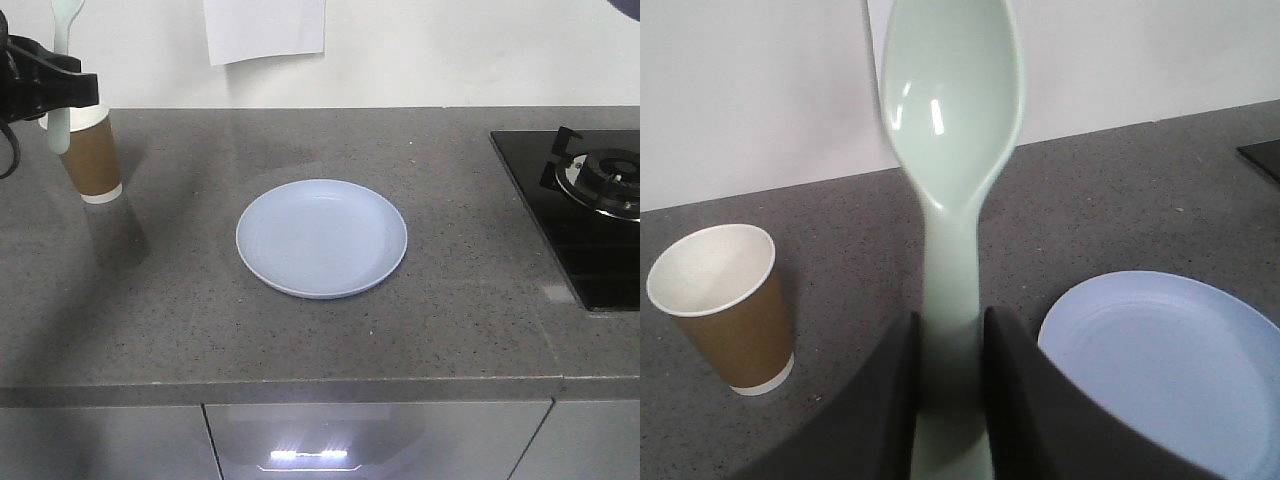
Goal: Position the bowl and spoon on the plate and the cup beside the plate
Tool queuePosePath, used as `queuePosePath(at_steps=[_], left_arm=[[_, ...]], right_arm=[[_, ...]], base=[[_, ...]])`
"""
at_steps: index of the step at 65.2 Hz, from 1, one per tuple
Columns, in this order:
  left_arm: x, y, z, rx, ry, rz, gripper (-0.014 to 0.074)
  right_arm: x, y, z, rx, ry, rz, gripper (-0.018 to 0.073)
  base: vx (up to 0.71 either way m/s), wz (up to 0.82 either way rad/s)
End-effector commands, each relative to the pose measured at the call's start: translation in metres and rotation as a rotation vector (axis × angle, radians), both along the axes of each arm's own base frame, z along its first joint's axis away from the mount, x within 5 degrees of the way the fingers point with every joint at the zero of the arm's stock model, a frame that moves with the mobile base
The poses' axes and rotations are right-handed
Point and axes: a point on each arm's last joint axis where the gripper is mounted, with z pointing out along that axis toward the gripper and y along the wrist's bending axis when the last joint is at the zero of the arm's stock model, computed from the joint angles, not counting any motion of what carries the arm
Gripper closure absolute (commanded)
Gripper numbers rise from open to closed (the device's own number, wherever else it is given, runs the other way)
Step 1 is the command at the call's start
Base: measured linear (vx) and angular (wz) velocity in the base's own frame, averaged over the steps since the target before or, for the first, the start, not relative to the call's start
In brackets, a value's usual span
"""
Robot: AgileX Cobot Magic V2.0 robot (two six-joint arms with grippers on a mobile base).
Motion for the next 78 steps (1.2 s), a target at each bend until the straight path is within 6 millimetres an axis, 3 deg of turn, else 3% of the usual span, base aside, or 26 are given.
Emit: queuePosePath(at_steps=[1,78], left_arm=[[-0.0075,0.0002,0.0226,-0.042,-0.116,-0.001,0.0602],[-0.0075,0.0002,0.0226,-0.042,-0.116,-0.001,0.0602]], right_arm=[[-0.0143,0.0095,0.0174,0.02,-0.072,0.045,0.0564],[-0.0143,0.0095,0.0174,0.02,-0.072,0.045,0.0564]], base=[[0.03,0.0],[0.04,0.01]])
